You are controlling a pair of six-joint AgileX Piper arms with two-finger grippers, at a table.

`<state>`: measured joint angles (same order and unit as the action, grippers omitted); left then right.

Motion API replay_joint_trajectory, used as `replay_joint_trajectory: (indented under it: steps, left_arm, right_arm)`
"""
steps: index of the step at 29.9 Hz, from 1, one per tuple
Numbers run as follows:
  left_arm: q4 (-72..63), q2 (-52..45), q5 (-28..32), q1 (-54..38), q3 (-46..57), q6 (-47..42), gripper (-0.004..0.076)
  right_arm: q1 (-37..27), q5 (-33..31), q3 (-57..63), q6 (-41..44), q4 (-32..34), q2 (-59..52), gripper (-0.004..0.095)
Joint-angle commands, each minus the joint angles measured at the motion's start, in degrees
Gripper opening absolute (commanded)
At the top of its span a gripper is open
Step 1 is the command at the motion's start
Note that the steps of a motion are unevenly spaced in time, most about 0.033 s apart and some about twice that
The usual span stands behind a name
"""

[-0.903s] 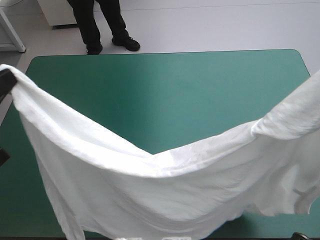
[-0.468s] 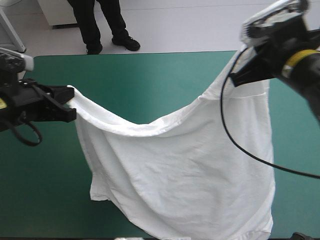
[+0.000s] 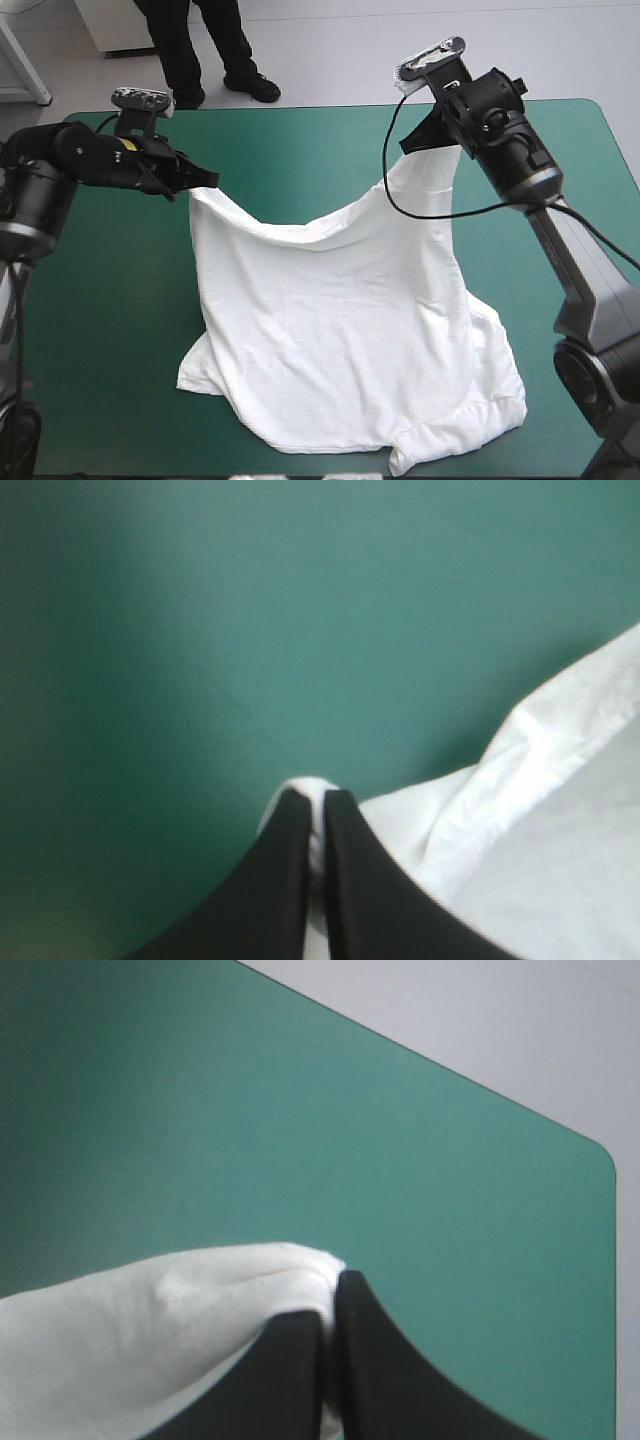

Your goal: Fold the cloth

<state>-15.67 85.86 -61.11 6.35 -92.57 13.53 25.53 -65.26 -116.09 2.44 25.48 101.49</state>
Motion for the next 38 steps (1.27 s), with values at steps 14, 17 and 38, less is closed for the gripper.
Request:
replay_joint_trajectory:
  steps: [14,17,38]
  left_arm:
    - [-1.39,19.9,27.36,0.31,-7.42,2.08,-0.001]
    - [-1.66,24.4,27.02,0.31,-10.74,2.08,-0.001]
    - [-5.95,29.88,15.98,0.2,-18.99,13.1,0.0515]
  right_arm:
    - [-17.9,14.58,-7.18,1.95,-9.19,12.58,-0.0017]
    - [-19.66,15.95,-7.75,-3.88,-17.1,14.39,-0.0017]
    - [-23.2,6.46,-7.66,-18.24,-44.06,18.8,0.0688]
